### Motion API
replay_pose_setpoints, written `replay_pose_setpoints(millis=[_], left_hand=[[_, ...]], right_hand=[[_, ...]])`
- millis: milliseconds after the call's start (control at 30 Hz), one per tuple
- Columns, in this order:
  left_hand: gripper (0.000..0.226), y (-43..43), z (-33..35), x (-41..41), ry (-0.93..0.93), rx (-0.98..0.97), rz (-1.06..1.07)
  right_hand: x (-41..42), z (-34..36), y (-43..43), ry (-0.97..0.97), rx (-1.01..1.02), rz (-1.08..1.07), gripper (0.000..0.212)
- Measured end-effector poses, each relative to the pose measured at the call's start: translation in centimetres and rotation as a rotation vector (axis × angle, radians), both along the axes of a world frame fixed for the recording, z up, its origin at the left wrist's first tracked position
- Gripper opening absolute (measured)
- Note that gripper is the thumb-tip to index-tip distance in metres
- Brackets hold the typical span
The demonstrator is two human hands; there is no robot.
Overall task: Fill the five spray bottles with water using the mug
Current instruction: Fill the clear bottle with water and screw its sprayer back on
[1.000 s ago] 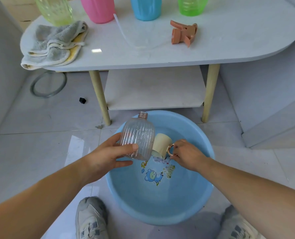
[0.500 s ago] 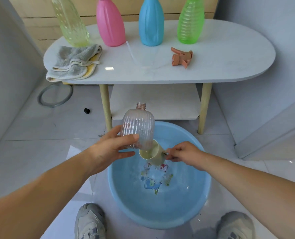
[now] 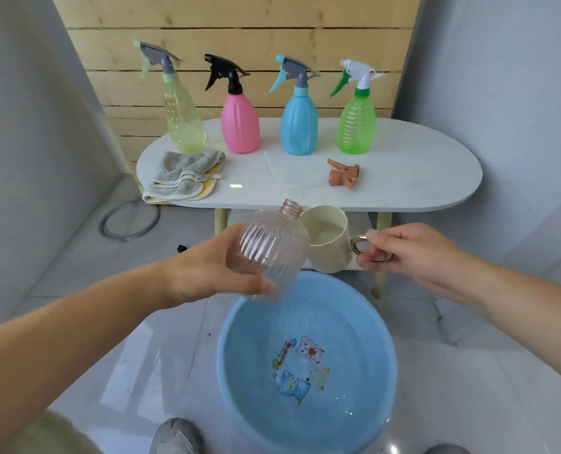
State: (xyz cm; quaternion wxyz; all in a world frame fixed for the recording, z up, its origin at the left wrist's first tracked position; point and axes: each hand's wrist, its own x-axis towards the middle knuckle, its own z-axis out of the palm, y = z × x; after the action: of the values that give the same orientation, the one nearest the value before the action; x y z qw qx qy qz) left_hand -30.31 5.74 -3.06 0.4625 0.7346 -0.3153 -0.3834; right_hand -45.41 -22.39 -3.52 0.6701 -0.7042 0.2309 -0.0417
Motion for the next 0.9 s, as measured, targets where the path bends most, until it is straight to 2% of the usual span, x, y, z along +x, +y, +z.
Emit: replay_pose_setpoints(millis=[67,200,367,533,667,900], left_hand=[[0.086,0.7,0.3,-0.2,-0.038,0.022,0.000],[0.087,1.5,-0.4,-0.8,-0.097,0.066,0.034],[0.094,0.6,-1.3,-1.4,-0.157,0.103,-0.002],[0.100,-0.5,-1.4,-1.6,-0.136,0.051,0.022],[0.088,-1.1,-1.5,-1.6,-0.078,-0.004,0.043],[0.089,-1.4,-1.8,-1.6,-0.077,-0.035,0.064]], right_hand=[[-0.4,1.9,0.1,-0.033,0.004,-0.010,0.045],[-0.4,3.9,0.2,-0.106,0.001,-0.038,0.032],[0.0,5.1,0.7,-0.165,-0.076,-0.035,0.032],[0.1,6.2,0.7,-0.226,-0.211,-0.012,0.031],[0.4,6.7,0.7,-0.238,-0.349,0.010,0.030],[0.6,7.0,1.1,-0.296,-0.444,0.038,0.032]])
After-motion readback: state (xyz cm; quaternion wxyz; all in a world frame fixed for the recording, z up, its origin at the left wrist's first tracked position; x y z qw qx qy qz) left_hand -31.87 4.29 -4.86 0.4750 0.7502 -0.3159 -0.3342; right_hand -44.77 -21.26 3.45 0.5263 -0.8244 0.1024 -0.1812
